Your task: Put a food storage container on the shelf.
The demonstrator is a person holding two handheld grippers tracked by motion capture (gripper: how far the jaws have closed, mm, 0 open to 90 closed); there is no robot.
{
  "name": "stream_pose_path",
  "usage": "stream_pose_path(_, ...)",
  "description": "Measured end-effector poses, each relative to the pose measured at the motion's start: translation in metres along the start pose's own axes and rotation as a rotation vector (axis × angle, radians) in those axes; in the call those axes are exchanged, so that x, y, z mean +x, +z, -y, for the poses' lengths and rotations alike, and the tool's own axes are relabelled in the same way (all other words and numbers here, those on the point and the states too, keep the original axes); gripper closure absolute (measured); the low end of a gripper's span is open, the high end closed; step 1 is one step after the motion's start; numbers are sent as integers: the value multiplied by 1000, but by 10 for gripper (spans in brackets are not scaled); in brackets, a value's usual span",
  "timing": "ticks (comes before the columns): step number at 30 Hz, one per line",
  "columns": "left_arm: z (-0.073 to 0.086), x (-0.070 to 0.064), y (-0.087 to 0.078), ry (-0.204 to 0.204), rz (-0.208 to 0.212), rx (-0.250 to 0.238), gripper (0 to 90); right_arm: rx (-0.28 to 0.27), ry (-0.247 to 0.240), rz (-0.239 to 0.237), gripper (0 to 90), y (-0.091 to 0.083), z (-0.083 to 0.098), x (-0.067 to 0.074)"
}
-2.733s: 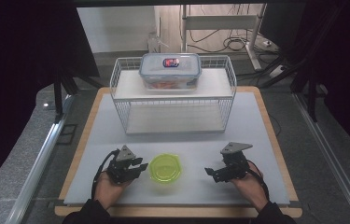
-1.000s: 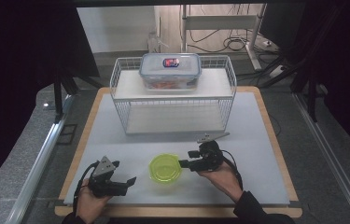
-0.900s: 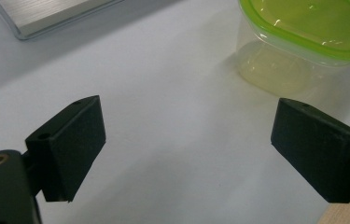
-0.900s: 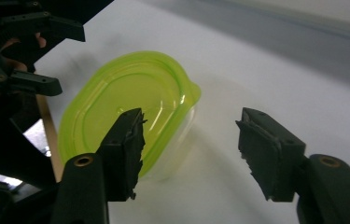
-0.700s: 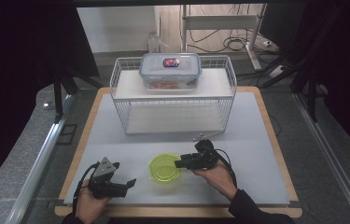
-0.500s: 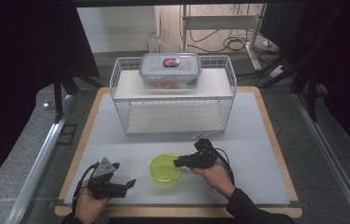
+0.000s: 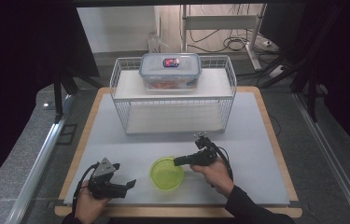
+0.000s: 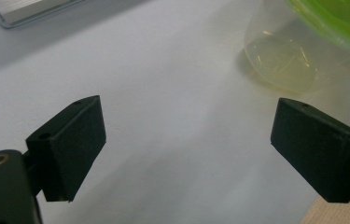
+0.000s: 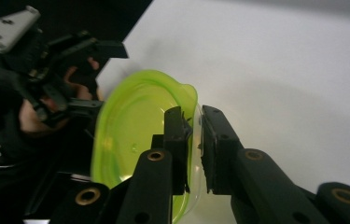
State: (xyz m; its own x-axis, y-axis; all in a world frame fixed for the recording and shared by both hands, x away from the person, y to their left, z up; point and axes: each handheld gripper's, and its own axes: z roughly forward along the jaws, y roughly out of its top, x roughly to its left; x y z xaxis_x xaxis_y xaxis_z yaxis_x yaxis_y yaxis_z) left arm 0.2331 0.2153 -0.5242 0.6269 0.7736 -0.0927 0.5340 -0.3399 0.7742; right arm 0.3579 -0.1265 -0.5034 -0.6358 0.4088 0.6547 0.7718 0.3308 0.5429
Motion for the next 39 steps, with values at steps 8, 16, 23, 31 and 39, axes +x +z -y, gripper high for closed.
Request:
stream_pose_path(8, 0, 0, 0, -9, 6, -9, 101, -25, -27, 17, 828, -10, -4, 5)
stream_pose_path(16, 0, 1, 0, -14, 9, -11, 100, -67, -15, 12, 841, -21, -6, 5)
stream_pose_path(23, 0, 1, 0, -16, 9, -11, 101, -82, -3, 10, 841, -23, -7, 2)
stream_pose_path(31, 0, 1, 1, -17, 8, -11, 100, -118, -1, -8, 841, -33, -12, 5)
stream_pose_path(39, 0, 1, 1, -18, 8, -9, 100, -159, 9, -19, 842, -46, -16, 7)
